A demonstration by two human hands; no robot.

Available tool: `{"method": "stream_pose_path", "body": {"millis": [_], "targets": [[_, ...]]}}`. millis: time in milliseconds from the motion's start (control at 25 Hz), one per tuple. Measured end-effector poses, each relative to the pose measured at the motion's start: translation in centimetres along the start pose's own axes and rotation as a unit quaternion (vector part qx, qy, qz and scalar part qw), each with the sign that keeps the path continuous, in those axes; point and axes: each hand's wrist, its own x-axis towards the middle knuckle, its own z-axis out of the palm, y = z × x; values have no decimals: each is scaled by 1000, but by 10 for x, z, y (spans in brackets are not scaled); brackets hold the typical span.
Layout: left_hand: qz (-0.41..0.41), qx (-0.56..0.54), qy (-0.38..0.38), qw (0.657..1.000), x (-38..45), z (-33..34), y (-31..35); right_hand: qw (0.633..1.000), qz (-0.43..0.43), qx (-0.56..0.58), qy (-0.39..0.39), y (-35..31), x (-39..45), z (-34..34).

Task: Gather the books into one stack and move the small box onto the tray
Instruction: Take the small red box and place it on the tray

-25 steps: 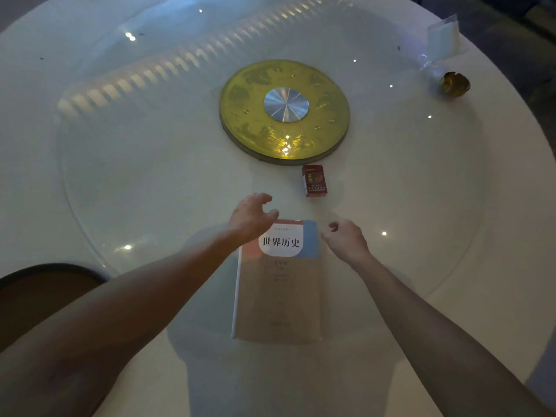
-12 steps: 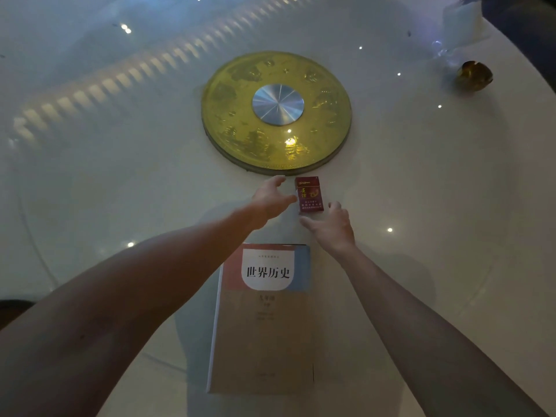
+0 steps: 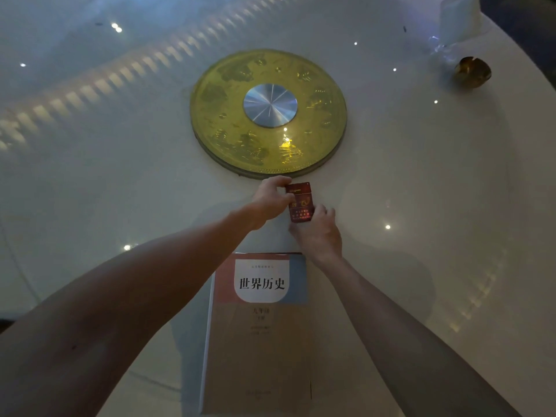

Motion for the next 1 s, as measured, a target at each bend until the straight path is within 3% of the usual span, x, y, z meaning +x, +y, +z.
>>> {"method": "stream_pose_path", "body": {"millis": [160, 480, 680, 1000], "targets": [[-1, -36, 65, 997, -22, -24, -9, 999, -39, 7, -12, -15, -21, -3], [-14, -162, 100, 982, -113, -113, -46, 989, -140, 3, -51, -81, -103, 20], [-26, -194, 208, 958, -200, -188, -109, 971, -212, -15, -106, -139, -181, 82], [-101, -249, 370, 890, -355, -287, -255, 917, -326, -79, -215, -207, -322, 215]]}}
